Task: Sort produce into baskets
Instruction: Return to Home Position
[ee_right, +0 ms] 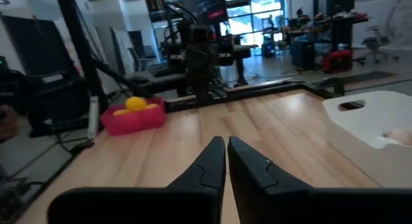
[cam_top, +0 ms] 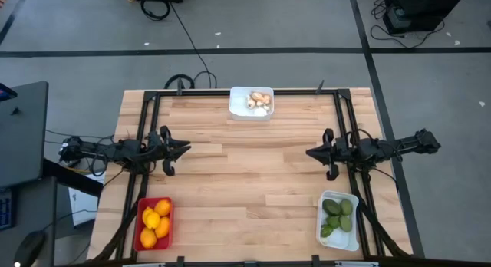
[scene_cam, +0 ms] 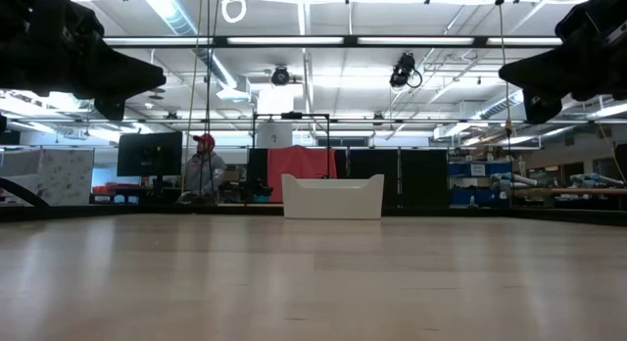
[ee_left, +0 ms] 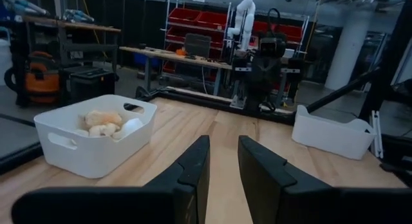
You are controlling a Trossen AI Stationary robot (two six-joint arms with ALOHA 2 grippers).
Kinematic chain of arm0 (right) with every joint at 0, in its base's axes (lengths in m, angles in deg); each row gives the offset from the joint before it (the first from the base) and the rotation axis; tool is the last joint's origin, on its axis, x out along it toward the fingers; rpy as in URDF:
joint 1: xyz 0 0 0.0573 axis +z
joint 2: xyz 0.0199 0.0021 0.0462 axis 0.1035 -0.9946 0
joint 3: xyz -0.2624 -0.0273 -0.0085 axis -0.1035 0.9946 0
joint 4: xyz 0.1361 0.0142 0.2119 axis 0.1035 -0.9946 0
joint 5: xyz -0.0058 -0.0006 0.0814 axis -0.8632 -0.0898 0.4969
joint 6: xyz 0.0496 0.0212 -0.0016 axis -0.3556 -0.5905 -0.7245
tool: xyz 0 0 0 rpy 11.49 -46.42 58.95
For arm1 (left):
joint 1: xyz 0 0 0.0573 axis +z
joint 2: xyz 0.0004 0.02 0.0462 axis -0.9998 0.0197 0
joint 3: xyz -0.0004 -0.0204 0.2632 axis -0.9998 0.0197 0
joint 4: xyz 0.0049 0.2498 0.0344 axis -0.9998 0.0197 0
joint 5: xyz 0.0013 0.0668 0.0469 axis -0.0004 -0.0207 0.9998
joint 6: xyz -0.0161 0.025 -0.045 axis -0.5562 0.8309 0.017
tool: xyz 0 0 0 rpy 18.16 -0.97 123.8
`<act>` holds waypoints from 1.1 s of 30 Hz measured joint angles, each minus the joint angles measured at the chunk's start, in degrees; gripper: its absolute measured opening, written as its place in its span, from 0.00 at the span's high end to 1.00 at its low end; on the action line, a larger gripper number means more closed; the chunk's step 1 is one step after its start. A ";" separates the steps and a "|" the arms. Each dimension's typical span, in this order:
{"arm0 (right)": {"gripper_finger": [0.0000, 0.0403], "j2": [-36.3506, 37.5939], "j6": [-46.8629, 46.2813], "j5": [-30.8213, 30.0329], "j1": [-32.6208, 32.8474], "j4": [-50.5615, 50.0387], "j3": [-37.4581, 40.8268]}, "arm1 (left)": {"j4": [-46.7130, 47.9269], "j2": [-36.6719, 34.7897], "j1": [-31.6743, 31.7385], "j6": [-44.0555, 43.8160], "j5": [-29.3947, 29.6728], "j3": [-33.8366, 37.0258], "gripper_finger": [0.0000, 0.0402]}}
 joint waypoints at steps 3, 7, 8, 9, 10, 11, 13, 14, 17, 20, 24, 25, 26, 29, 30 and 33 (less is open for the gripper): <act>0.92 -0.29 0.81 -2.10 -0.02 0.20 0.00 | -0.54 0.00 0.00 0.37 -0.20 0.03 0.79; 0.96 -0.26 1.52 -2.10 -0.02 0.36 0.00 | 1.62 0.00 -0.13 1.38 -1.10 -0.76 0.79; 0.96 -0.26 1.74 -2.04 -0.02 0.38 0.00 | 1.72 0.00 -0.13 1.49 -0.70 -0.77 0.79; 0.97 -0.26 1.69 -1.71 -0.02 0.34 0.00 | 1.60 0.00 -0.13 1.54 -0.24 -0.77 0.79; 0.97 -0.26 1.49 -1.43 -0.02 0.33 0.00 | 0.71 0.00 -0.13 1.80 0.04 -0.47 0.79; 0.97 -0.26 1.39 -1.25 -0.02 0.35 0.00 | -0.54 -0.02 -0.13 2.17 0.04 0.10 0.79; 0.96 -0.26 1.36 -1.23 -0.02 0.60 0.00 | -0.54 0.03 -0.13 2.76 0.07 0.04 0.79; 0.96 -0.26 1.28 -1.23 -0.02 0.71 0.00 | -0.48 0.07 -0.13 2.96 0.07 0.04 0.79; 0.93 -0.26 1.26 -1.21 0.00 0.86 0.00 | -0.49 0.09 -0.13 3.87 0.05 0.04 0.79; 0.91 -0.26 1.26 -1.21 0.00 0.88 0.00 | -0.42 0.09 -0.13 5.33 0.07 0.04 0.79; 0.90 -0.26 1.25 -1.21 -0.02 0.89 0.00 | -0.30 0.11 -0.11 5.24 0.91 0.04 0.79; 0.90 -0.26 1.24 -1.21 -0.01 0.88 0.00 | -0.30 0.11 -0.11 5.28 1.52 0.04 0.79; 0.90 -0.26 1.24 -1.21 -0.01 0.88 0.00 | -0.30 0.11 -0.11 5.28 1.63 0.04 0.79; 0.91 -0.26 1.24 -1.21 -0.02 0.88 0.00 | -0.27 0.11 -0.11 5.20 1.69 0.06 0.79; 0.91 -0.26 1.24 -1.21 -0.01 0.88 0.00 | -0.27 0.11 -0.11 5.19 1.73 0.06 0.79; 0.90 -0.26 1.24 -1.21 -0.02 0.88 -0.02 | -0.44 0.11 -0.11 5.13 1.79 0.06 0.79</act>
